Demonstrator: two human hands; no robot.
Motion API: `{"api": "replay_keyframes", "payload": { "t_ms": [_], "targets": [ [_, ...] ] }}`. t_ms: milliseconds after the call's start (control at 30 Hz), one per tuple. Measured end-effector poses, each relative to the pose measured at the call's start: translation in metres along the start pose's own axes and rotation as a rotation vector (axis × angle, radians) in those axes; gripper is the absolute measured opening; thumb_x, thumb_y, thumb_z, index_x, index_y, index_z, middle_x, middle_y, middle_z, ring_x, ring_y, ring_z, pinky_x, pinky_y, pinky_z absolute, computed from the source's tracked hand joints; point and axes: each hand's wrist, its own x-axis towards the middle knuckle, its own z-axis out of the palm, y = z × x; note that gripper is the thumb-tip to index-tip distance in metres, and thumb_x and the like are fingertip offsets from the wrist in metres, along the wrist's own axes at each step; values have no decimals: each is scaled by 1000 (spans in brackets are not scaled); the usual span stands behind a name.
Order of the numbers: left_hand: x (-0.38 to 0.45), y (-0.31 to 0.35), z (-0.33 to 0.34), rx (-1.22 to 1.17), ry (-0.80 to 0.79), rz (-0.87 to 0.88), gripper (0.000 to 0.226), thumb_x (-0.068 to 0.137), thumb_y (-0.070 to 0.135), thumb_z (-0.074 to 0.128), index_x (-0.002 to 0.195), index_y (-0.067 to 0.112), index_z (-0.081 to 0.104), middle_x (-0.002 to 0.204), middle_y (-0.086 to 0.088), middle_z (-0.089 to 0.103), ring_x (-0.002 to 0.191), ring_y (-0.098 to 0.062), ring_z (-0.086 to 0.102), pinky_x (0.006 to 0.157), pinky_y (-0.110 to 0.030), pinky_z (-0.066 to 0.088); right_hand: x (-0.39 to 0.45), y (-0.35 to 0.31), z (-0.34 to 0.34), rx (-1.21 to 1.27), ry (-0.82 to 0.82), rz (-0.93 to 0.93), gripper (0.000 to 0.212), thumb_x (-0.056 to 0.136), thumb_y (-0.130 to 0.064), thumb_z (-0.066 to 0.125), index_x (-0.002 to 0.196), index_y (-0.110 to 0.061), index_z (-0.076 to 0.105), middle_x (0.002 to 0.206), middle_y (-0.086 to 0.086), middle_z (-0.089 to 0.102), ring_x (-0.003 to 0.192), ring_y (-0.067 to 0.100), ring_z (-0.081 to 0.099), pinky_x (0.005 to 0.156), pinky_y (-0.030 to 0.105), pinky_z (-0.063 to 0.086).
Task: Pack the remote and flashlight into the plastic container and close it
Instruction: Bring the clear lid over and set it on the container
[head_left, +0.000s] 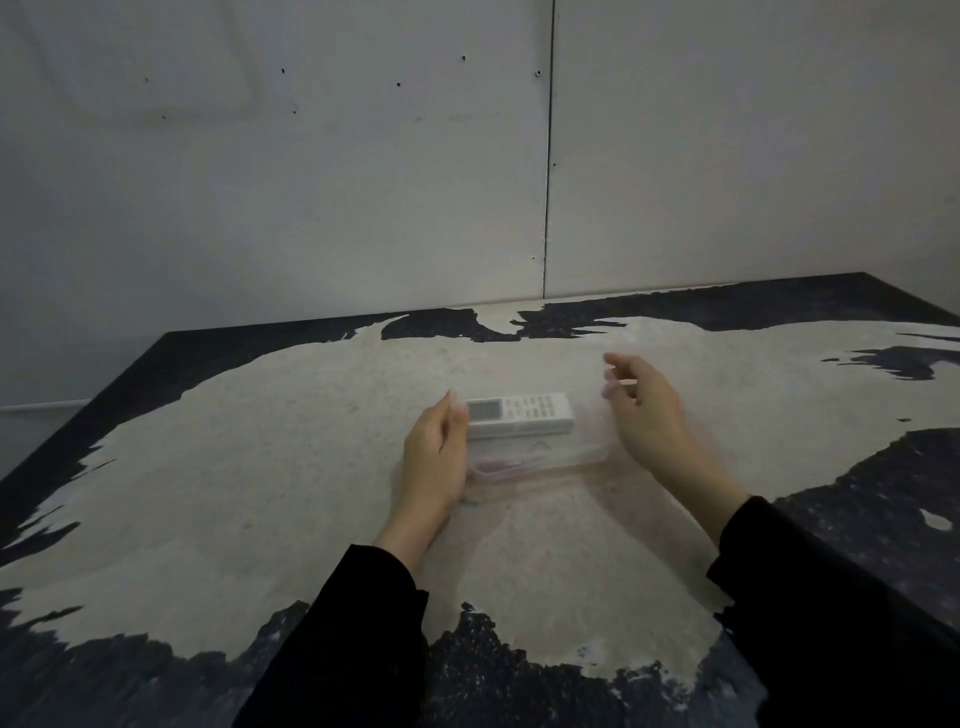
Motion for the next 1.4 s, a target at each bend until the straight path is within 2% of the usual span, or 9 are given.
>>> {"api": "replay_keyframes", "payload": {
  "t_ms": [133, 300, 567, 700, 800, 933, 1067, 1233, 1400],
  "targets": [
    [6, 0, -5, -17, 2, -15, 45, 96, 29, 43, 136, 9, 46, 140, 0, 50, 131, -11, 43, 108, -21, 29, -8, 3, 6, -248, -92, -128, 41, 90, -6, 47, 131, -2, 42, 134, 17, 43, 122, 30, 44, 102, 31, 33],
    [21, -1, -10, -3, 16, -50, 40, 92, 21, 52, 131, 13, 53, 104, -1, 60, 83, -5, 55, 73, -8, 41, -11, 1, 4, -273, -260, -129, 45, 95, -13, 40, 139, -7, 34, 153, 12, 28, 140, 23, 26, 110, 24, 16],
    [31, -3, -13, 82, 65, -4, 34, 89, 21, 56, 122, 16, 61, 97, 0, 64, 78, -4, 55, 67, -3, 42, -10, 6, 4, -429, -380, -157, 67, 92, -56, 28, 146, -16, 21, 159, 3, 8, 145, 23, 14, 118, 39, 13],
    [23, -1, -12, 120, 34, 83, 44, 93, 35, 46, 131, 14, 52, 134, 0, 55, 116, -10, 52, 100, -21, 38, -9, -1, 0, -566, -384, -208, 74, 88, -62, 25, 144, -14, 25, 158, 8, 17, 142, 26, 21, 116, 42, 19],
    [13, 0, -10, 477, -113, 322, 61, 92, 52, 31, 143, 19, 34, 157, 3, 22, 145, -12, 17, 120, -35, 16, -9, -2, 0, -586, -388, -220, 84, 81, -69, 19, 143, -13, 26, 157, 10, 20, 141, 28, 24, 115, 44, 23],
    [11, -4, -6, 845, -268, 354, 65, 94, 52, 20, 148, 17, 18, 160, 0, 13, 148, -13, 2, 121, -39, 10, -10, 1, 3, -627, -397, -258, 89, 79, -71, 13, 144, -11, 21, 158, 11, 14, 144, 26, 15, 117, 45, 19],
    [10, -4, -8, 860, -266, 370, 72, 87, 58, 11, 147, 20, 20, 160, -1, 15, 148, -14, 4, 119, -37, 12, -7, 7, 3, -612, -438, -360, 73, 91, -59, 21, 147, -11, 16, 159, 8, 7, 146, 17, 3, 119, 35, 7],
    [10, 8, -8, 941, -311, 350, 63, 93, 50, 26, 147, 17, 20, 160, -4, 15, 147, -19, 8, 119, -40, 15, -9, 10, 5, -624, -393, -426, 65, 92, -56, 20, 145, -18, 23, 158, 8, 16, 146, 17, 7, 118, 32, 7],
    [27, 29, -2, 1045, -295, 332, 60, 84, 49, 43, 136, 19, 38, 138, -8, 41, 128, -26, 33, 105, -42, 26, -7, 5, 1, -677, -424, -434, 63, 89, -52, 27, 143, -20, 26, 156, 10, 22, 144, 21, 15, 116, 36, 15]
  ]
}}
